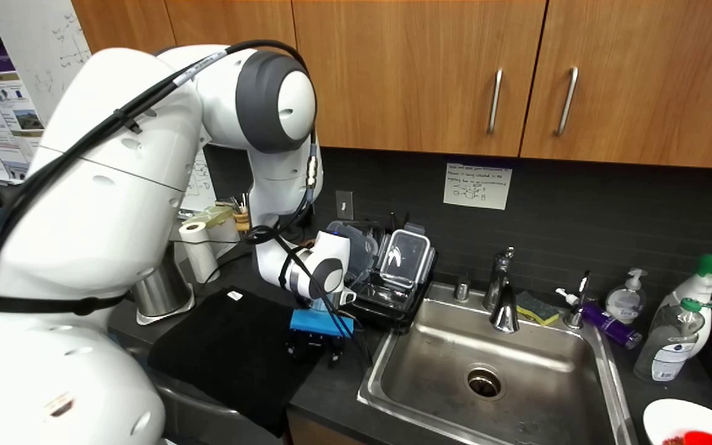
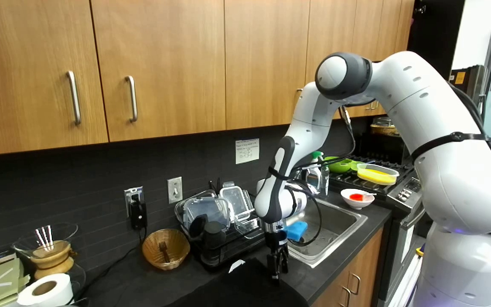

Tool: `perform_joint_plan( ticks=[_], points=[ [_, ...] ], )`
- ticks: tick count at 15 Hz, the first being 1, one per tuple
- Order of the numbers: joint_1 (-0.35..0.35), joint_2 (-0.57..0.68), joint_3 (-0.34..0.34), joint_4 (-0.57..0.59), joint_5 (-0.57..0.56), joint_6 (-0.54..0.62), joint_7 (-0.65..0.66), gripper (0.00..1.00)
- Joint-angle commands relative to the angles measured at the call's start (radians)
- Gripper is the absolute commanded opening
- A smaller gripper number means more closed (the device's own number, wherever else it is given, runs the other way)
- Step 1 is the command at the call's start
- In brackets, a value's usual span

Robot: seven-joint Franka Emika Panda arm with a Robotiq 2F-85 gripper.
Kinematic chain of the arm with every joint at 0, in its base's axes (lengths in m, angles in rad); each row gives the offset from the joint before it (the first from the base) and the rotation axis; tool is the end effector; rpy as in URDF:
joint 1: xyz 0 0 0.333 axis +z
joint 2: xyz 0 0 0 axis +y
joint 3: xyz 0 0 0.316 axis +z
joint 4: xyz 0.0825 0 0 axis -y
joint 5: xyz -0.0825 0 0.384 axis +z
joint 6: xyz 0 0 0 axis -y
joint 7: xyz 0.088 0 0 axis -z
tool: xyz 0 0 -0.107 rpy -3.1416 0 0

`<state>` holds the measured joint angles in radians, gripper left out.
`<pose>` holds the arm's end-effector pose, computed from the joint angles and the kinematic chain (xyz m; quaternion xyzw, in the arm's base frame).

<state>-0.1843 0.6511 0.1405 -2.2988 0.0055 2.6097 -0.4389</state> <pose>0.4605 -0.0090 0.0461 -0.9677 -0.1840 0.1506 0.0837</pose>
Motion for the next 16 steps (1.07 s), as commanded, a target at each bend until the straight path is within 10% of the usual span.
perform_joint_plan(
  ticks=[1, 16],
  points=[
    [0.055, 0.006, -0.027, 0.032, -0.052, -0.06, 0.03, 1.0],
    [0.067, 0.035, -0.01, 0.084, -0.084, -0.108, -0.023, 1.0]
  ],
)
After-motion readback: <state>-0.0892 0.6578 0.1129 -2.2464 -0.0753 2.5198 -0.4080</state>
